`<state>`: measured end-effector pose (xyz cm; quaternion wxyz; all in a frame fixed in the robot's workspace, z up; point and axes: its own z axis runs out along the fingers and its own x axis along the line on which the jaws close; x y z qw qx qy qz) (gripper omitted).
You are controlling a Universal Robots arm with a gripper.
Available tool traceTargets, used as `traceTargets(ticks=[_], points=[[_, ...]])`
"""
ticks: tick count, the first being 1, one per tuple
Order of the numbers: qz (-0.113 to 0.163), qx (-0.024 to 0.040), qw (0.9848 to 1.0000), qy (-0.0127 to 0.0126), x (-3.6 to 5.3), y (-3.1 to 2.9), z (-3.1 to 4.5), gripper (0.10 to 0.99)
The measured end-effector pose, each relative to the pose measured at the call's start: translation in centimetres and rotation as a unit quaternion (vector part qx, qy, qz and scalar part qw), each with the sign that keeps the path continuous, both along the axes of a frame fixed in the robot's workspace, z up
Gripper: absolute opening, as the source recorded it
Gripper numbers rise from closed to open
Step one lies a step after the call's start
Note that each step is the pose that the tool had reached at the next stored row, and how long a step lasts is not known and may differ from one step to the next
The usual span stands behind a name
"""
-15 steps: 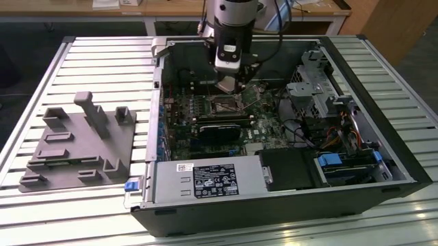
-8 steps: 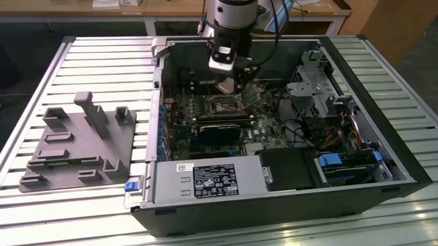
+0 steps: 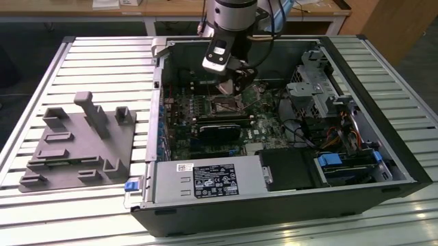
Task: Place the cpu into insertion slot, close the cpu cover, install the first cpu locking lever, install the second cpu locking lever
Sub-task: 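Place the cpu into insertion slot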
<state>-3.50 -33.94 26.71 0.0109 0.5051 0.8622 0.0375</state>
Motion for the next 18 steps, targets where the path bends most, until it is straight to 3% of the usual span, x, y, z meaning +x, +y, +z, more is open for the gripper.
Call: traceTargets(ticks=[4,9,14,18], points=[[-0.037,0.0000,0.9993,0.0000,0.00,0.00,-0.21,0.537],[-0.082,0.0000,0.9967,0.0000,0.00,0.00,-0.46,0.537],[-0.127,0.0000,0.9919,0.0000,0.00,0.00,-0.72,0.537],[-0.163,0.0000,0.9866,0.0000,0.00,0.00,-0.98,0.537]])
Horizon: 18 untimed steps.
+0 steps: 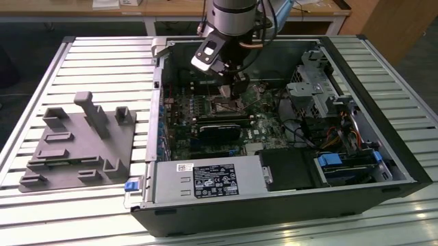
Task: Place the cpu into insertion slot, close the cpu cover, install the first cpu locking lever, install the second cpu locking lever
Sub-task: 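Place the cpu into insertion slot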
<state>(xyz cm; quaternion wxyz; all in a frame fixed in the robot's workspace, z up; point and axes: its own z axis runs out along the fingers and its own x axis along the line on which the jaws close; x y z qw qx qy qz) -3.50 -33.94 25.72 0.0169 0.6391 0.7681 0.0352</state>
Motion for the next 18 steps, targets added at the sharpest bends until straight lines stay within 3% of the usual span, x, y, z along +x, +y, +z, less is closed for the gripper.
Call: traceTargets(ticks=[4,8,18], points=[[-0.036,0.0000,0.9994,0.0000,0.00,0.00,-0.23,0.537],[-0.069,0.0000,0.9976,0.0000,-0.03,0.01,-0.44,0.537],[-0.087,-0.0016,0.9962,-0.0002,-0.22,0.99,-1.00,0.537]])
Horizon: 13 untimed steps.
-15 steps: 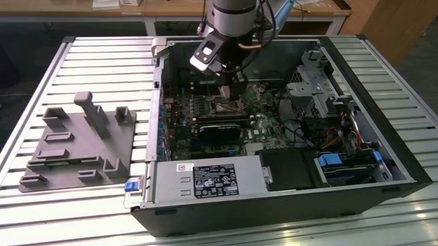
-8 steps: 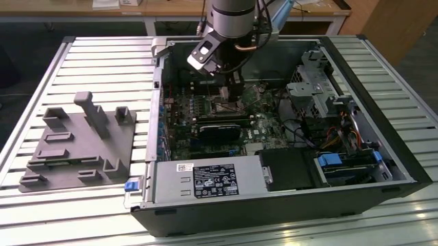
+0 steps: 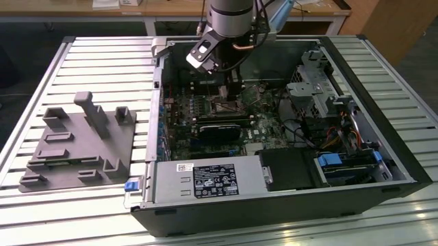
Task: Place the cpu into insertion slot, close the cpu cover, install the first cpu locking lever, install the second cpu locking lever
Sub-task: 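Place the cpu into insertion slot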
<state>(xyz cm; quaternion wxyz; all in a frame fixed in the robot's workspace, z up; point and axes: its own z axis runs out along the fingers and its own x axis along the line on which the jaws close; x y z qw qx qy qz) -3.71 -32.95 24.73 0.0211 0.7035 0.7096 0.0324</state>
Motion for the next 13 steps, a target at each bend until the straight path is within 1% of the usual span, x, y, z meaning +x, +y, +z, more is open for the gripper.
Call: traceTargets(ticks=[6,9,13], points=[[-0.018,-0.0003,0.9998,0.0001,-0.13,0.16,-0.48,0.537],[-0.020,-0.0003,0.9998,0.0000,-0.19,0.36,-0.75,0.537],[-0.017,-0.0003,0.9999,0.0000,-0.26,0.46,-1.17,0.537]])
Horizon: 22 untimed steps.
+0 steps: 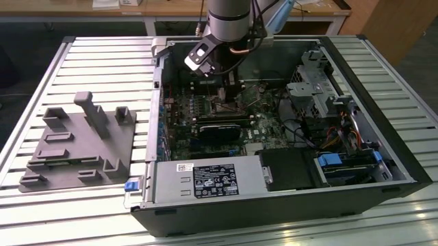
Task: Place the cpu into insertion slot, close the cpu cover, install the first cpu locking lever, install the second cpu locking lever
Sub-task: 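Place the cpu into insertion slot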
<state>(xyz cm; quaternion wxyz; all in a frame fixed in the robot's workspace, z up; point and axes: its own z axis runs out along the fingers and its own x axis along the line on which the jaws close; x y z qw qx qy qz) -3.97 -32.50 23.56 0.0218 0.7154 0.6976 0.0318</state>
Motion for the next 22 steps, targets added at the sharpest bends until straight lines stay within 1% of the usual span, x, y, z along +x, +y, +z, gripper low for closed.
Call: traceTargets(ticks=[4,5,8,9,10,11,14,17,22], points=[[0.014,-0.0013,0.9999,0.0000,-0.02,0.01,-0.27,0.537],[0.016,-0.0033,0.9999,0.0001,-0.03,0.01,-0.31,0.537],[0.017,-0.0149,0.9997,0.0007,-0.03,0.01,-0.45,0.537],[0.018,-0.0174,0.9997,0.0008,-0.03,0.01,-0.53,0.537],[0.018,-0.0183,0.9997,0.0009,-0.02,0.01,-0.65,0.537],[0.019,-0.0187,0.9996,0.0009,-0.02,0.01,-0.93,0.537],[0.020,-0.0187,0.9996,0.0009,-0.03,0.02,-1.31,0.537],[0.020,-0.0188,0.9996,0.0009,-0.09,0.11,-1.54,0.537],[0.020,-0.0186,0.9996,0.0008,-0.26,0.50,-1.86,0.537]])
